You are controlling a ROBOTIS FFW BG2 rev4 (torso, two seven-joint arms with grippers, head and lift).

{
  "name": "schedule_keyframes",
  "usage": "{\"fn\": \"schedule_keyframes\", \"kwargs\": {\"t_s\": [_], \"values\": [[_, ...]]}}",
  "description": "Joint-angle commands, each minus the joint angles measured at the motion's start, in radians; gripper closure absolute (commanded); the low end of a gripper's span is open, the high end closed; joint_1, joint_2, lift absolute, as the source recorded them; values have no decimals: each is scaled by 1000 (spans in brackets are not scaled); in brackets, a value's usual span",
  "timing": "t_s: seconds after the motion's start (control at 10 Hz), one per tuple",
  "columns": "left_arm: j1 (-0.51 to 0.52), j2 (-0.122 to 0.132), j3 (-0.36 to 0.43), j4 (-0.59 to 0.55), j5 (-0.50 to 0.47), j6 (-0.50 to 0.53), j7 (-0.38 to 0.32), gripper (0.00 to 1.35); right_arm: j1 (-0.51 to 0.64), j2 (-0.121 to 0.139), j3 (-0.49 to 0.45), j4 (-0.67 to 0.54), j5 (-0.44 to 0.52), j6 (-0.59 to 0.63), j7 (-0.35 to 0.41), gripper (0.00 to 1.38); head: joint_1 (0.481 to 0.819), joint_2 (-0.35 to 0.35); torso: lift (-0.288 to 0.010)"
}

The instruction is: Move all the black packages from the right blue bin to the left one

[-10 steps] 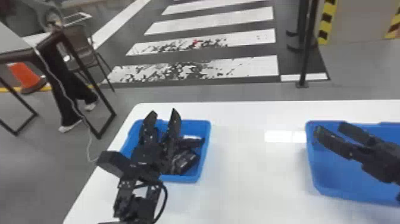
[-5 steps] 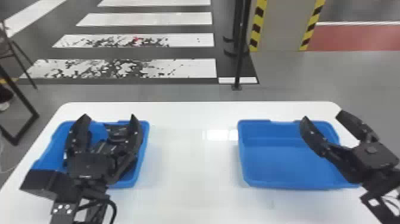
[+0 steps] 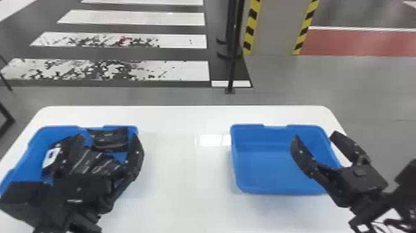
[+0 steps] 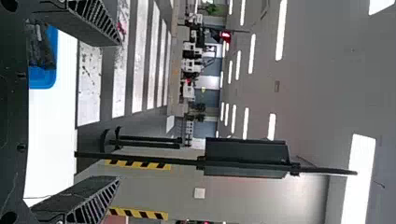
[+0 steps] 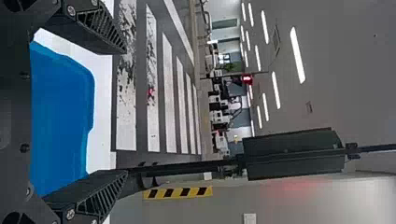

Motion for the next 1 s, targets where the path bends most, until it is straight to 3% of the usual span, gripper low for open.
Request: {"fn": "schedule_keyframes", "kwargs": {"t_s": [0.0,0.9], "values": [[6,-1,-4,-7,6,9,11,-2,11,4,2,-10,-4,4,-4,121,695,-36,-132],[11,-2,4,-5,22,-35,16,-2,1,4,2,-10,-14,4,-4,121,695,-25,-132]]}}
